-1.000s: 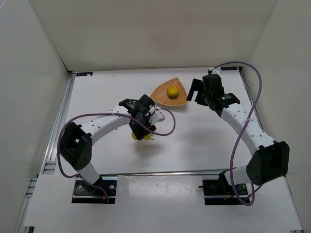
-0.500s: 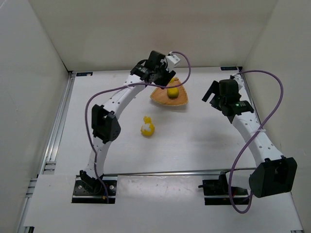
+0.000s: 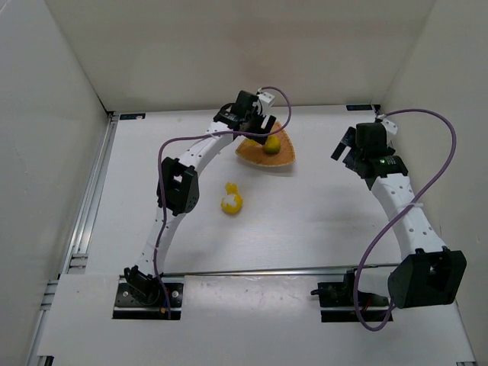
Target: Place and organize the fake fruits in the fruit bowl
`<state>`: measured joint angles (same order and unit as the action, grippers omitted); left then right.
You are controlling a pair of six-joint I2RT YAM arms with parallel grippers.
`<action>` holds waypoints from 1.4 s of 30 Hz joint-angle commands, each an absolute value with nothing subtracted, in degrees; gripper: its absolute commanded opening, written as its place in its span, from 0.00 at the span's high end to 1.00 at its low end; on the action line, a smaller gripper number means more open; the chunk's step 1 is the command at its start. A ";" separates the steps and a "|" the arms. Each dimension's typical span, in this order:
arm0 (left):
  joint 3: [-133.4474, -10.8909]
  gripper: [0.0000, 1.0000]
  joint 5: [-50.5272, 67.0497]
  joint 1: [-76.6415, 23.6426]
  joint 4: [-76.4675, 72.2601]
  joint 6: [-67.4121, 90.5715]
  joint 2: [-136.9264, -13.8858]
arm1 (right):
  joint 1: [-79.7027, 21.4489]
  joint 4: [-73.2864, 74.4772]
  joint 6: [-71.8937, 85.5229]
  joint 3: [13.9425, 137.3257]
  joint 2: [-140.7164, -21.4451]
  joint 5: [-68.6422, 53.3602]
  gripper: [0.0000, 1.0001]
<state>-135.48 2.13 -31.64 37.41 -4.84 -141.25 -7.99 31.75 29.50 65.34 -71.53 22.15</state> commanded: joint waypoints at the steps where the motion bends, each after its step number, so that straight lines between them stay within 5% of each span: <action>1: -132.82 0.00 5.18 -31.99 35.33 -3.86 -137.20 | -7.47 32.95 27.25 68.81 -71.37 21.19 0.00; 7: -127.53 0.00 2.48 -31.99 35.33 -4.92 -129.56 | -7.47 32.96 20.75 69.35 -69.87 13.83 0.00; 13: -125.87 0.00 -9.12 -31.38 37.96 -7.56 -117.44 | -23.69 31.21 10.38 68.82 -69.87 10.30 0.00; 16: -118.41 0.00 -12.48 -29.01 37.97 -10.80 -109.09 | -29.94 28.49 9.67 68.82 -72.68 -0.73 0.00; 33: -68.14 0.00 -14.42 -7.22 45.97 -13.36 -74.10 | -45.87 30.05 19.07 97.82 -116.61 -9.94 0.00; 42: -64.69 0.00 -9.76 -4.22 45.97 -10.73 -73.47 | -48.25 34.98 21.97 96.59 -120.14 -2.98 0.00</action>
<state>-64.45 -12.62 -4.34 46.83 -12.34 -74.87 -48.16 33.10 20.86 95.88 -119.37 -3.62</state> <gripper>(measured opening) 0.998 0.996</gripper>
